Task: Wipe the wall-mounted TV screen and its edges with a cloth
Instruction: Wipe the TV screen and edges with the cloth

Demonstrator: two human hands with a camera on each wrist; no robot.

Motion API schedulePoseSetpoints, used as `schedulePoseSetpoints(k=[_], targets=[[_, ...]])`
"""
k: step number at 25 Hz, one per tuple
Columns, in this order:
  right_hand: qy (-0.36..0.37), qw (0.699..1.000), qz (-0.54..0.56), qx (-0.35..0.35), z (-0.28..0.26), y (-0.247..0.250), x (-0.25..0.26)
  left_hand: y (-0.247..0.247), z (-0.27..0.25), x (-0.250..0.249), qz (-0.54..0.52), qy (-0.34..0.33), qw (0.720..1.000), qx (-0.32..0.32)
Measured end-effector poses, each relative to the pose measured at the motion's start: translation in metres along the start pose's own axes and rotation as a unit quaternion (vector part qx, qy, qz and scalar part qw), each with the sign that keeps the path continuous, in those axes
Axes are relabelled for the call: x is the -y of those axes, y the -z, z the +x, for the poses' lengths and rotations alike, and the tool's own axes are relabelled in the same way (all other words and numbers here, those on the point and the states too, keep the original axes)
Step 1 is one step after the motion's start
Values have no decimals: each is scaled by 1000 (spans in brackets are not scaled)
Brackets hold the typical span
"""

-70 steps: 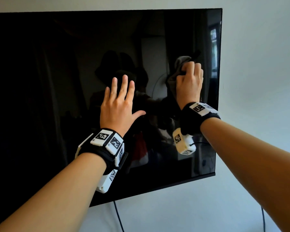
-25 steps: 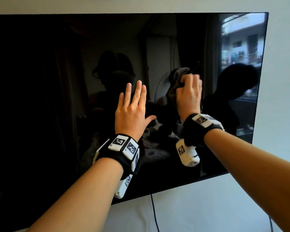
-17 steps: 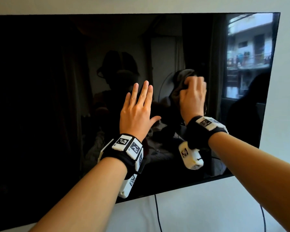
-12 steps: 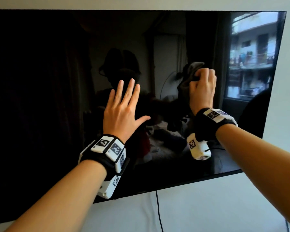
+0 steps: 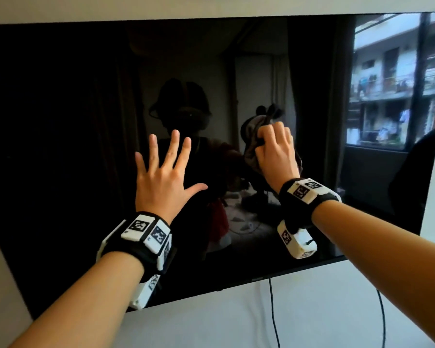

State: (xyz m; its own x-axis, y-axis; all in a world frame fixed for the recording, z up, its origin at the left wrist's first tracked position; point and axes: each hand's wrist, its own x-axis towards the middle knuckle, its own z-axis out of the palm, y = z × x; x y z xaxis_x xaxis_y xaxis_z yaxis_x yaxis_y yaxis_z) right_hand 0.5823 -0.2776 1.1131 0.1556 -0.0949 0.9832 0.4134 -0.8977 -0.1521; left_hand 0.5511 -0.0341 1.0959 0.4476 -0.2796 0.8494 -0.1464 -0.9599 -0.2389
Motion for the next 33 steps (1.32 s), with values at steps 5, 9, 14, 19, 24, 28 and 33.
schedulePoseSetpoints(k=[5, 9, 14, 19, 24, 28, 33], targets=[[-127, 989, 30, -73, 8, -12, 24, -6, 2, -1, -12, 0, 1000, -2], [-5, 1000, 20, -1, -6, -19, 36, -7, 3, 0, -12, -7, 1000, -8], [-51, 998, 8, -39, -6, -28, 57, -7, 1, 1, -26, -5, 1000, -3], [-130, 988, 36, -69, 8, -25, 58, 3, 1, 16, -52, -38, 998, 14], [70, 997, -9, 25, -11, -43, 106, 13, -17, 65, -63, -23, 997, -25], [-41, 998, 27, -34, 22, -36, 96, 12, -41, 119, -13, -17, 1000, -9], [153, 987, -26, 35, -7, -57, 133, 10, -59, 146, 13, -15, 1000, 23]])
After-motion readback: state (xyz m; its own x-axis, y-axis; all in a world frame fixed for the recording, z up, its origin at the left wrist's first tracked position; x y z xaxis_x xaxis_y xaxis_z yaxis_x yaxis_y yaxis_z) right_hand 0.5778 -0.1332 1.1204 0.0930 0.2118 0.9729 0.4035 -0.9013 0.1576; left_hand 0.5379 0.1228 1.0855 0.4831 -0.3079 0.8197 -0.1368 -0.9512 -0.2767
